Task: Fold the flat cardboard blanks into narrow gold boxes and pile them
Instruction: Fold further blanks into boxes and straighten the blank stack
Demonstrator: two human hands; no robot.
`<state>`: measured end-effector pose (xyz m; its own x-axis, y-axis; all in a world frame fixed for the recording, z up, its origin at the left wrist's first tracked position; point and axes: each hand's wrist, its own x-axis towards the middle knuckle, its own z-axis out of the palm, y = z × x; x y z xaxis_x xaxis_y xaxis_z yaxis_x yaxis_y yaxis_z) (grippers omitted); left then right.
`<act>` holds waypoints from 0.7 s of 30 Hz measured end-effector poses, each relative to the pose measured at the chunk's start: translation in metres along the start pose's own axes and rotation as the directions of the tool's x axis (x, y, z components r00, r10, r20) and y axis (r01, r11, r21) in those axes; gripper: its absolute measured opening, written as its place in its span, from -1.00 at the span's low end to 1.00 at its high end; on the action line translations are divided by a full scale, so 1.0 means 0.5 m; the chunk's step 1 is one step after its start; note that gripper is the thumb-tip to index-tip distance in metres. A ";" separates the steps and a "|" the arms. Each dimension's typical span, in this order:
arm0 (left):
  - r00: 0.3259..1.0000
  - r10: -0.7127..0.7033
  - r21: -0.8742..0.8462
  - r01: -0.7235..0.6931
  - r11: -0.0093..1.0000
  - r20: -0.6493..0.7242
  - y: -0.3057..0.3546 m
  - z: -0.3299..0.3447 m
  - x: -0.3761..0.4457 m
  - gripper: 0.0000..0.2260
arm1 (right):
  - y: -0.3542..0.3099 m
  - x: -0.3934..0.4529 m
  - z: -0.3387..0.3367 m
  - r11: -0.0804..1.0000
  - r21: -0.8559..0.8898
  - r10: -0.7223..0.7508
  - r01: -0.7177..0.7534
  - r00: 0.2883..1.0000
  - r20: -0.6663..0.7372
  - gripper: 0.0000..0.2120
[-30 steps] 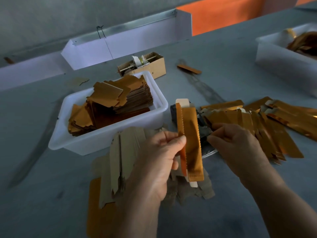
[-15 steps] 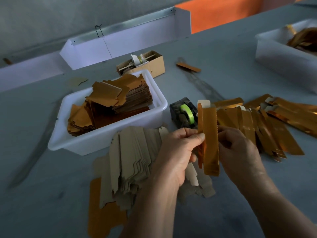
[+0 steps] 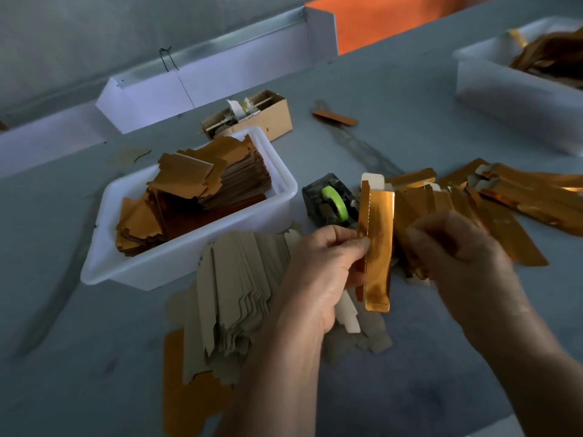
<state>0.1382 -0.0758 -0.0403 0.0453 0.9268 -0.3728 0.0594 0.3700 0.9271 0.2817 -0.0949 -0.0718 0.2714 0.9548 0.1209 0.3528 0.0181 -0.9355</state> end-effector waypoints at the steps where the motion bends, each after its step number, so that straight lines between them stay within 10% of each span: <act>1: 1.000 -0.012 -0.041 0.013 0.999 0.018 0.001 0.001 -0.004 -0.95 | -0.010 -0.003 -0.010 0.989 0.137 0.043 -0.051 0.997 0.066 -0.87; 7: 0.999 -0.030 -0.054 0.032 0.998 0.027 -0.004 -0.003 -0.025 -0.94 | -0.043 -0.014 -0.029 0.979 0.197 -0.114 0.046 0.931 0.348 -0.88; 21: 0.995 -0.027 -0.057 0.033 0.998 0.095 -0.003 -0.018 -0.047 -0.94 | -0.063 -0.014 -0.004 0.974 -0.171 -0.099 0.151 0.955 0.278 -0.47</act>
<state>0.1282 -0.0978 -0.0326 0.1386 0.9062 -0.3996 0.0035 0.4030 0.9152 0.2704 -0.1028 -0.0424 -0.0250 0.9929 0.1159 0.5377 0.1111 -0.8358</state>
